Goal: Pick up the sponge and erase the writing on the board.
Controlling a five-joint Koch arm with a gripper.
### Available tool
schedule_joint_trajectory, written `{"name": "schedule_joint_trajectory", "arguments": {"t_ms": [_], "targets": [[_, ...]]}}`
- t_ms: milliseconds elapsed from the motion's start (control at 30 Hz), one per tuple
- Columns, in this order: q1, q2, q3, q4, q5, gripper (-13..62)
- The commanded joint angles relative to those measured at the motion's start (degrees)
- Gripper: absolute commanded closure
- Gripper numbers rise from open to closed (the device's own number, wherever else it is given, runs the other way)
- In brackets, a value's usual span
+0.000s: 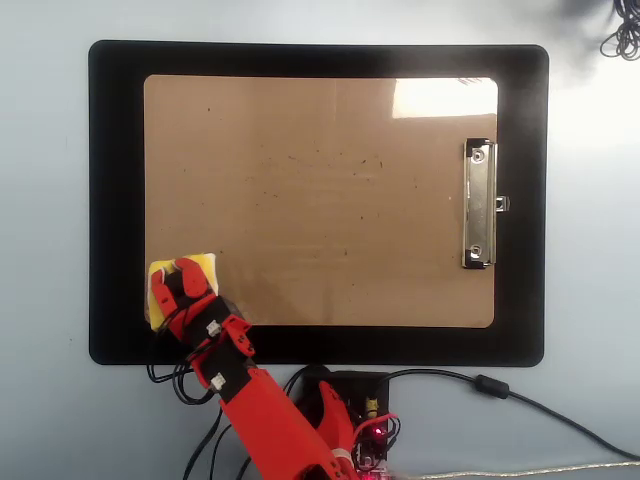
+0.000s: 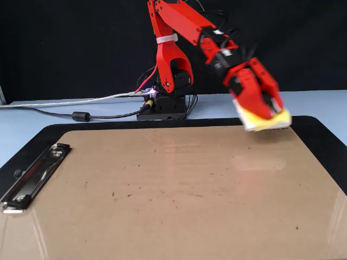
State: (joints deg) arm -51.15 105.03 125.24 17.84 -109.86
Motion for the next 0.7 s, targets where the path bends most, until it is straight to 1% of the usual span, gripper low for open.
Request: {"name": "schedule_joint_trajectory", "arguments": {"t_ms": [0,100,333,400,433,467,500,533,567,600,667], "targets": [[-1.8,0.4,-2.6,-0.7,-2.7,57.5],[-3.0,-1.6,-4.0,-2.4,-2.7,57.5],[-2.8,-11.2,-10.2,-6.0,-2.1,57.4],[-2.8,-11.4,-9.9,-6.0,-2.1,56.2],[-2.9,-11.4,-9.8,-6.0,-2.1,51.5],[-3.0,-11.2,-9.8,-5.9,-2.0,41.0],[-3.0,-11.2,-9.8,-5.9,-2.0,32.1],[-3.1,-11.1,-9.8,-5.9,-1.9,24.3],[-3.2,-11.0,-9.9,-5.8,-2.0,18.8],[-3.3,-10.7,-9.9,-5.5,-2.2,16.5],[-3.3,-7.8,-9.8,-3.6,-2.3,16.4]]}}
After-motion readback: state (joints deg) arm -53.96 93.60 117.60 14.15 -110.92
